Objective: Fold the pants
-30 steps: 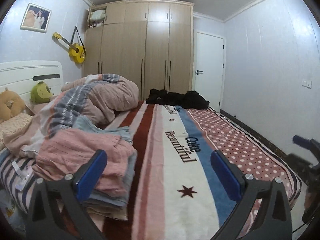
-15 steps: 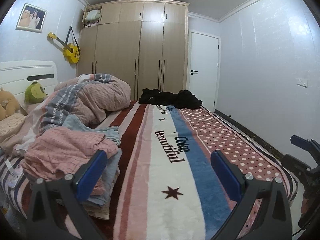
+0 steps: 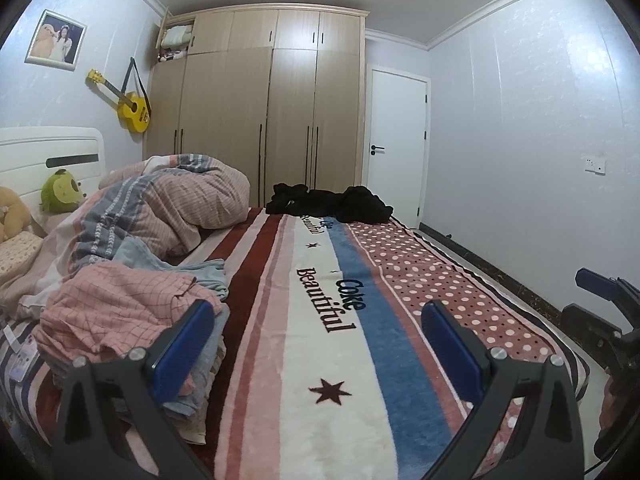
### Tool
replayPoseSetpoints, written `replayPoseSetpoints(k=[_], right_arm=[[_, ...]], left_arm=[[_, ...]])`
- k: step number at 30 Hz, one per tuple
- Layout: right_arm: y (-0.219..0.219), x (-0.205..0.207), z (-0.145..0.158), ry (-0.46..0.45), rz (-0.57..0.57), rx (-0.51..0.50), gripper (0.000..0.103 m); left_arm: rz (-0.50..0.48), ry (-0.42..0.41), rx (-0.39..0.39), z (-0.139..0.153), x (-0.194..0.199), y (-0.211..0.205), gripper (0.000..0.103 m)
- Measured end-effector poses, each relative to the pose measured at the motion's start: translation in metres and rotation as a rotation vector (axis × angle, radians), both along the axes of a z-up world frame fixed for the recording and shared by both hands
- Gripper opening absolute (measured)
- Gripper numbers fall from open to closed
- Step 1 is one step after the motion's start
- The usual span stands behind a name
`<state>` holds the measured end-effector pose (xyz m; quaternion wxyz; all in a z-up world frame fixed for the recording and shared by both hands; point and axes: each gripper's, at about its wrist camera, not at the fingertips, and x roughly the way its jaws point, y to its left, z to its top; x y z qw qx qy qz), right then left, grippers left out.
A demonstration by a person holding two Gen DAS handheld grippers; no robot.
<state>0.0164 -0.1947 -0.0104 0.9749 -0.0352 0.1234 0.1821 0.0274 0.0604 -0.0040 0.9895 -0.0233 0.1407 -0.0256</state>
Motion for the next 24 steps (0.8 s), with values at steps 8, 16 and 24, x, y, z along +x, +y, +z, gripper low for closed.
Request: replayPoseSetpoints(k=[8,16,24], right_arm=[[0.0,-0.004,0.001,0.0,-0.008,-0.001,0.102],[0.0,-0.006,0.002,0.004,-0.008,0.006,0.102],[-0.001,-0.008,0.002,0.005,-0.015,0.013,0.102]], left_arm=[[-0.004,-0.014,0.011,0.002,-0.002,-0.004,0.102],[-0.007,-0.017,0.004,0.003,-0.003,-0.006,0.102],[-0.009,-0.029,-0.004,0.005,-0.009,-0.013,0.102]])
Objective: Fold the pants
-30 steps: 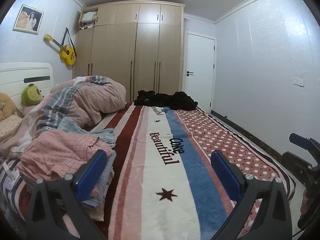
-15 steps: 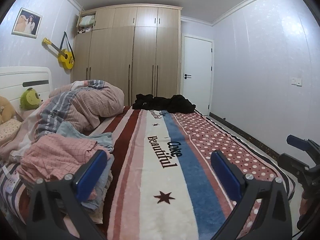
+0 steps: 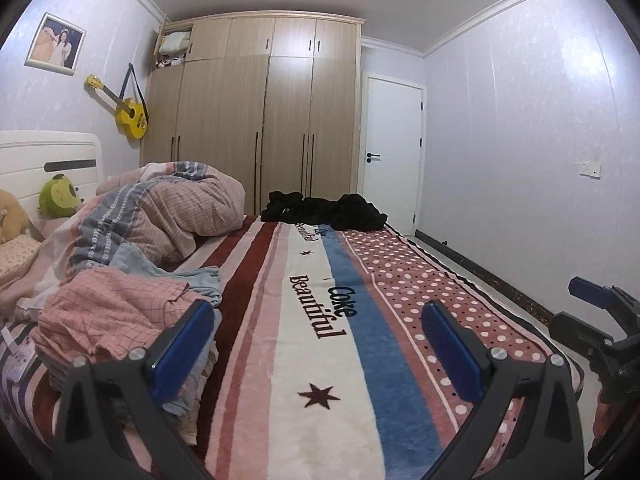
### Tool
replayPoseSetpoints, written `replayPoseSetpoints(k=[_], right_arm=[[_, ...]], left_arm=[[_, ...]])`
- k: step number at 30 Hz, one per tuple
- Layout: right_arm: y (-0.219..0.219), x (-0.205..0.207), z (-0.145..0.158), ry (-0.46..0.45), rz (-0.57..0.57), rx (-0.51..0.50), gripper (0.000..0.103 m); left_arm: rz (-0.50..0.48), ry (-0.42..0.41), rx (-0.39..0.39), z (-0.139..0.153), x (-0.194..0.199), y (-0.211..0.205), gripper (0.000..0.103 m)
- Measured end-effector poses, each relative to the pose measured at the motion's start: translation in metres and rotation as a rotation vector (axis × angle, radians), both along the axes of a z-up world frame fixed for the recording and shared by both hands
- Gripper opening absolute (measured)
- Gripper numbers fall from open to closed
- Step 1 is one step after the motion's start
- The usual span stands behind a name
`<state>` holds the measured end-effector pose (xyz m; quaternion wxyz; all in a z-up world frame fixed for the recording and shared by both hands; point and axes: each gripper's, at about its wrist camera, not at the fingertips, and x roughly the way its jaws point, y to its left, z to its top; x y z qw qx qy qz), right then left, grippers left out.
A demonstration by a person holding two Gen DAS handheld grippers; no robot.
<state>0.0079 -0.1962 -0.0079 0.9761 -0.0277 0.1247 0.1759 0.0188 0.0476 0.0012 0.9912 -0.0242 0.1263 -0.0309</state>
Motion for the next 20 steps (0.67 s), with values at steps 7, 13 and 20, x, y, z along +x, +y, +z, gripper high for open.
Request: replayPoseSetpoints(k=[7,13,20], right_arm=[[0.0,-0.001,0.0006,-0.001,-0.003,0.001,0.102],[-0.0001,-0.0012,0.0001,0.001,-0.003,0.001,0.102],[0.0,-0.0027,0.0006,0.002,-0.005,0.002,0.102]], left_arm=[[-0.007,0.001,-0.006,-0.0016,-0.0032,-0.0048,0.102],[-0.009,0.003,-0.01,-0.0029,-0.0049,-0.007,0.102],[-0.009,0.001,-0.007,-0.0033,-0.0052,-0.0088,0.102]])
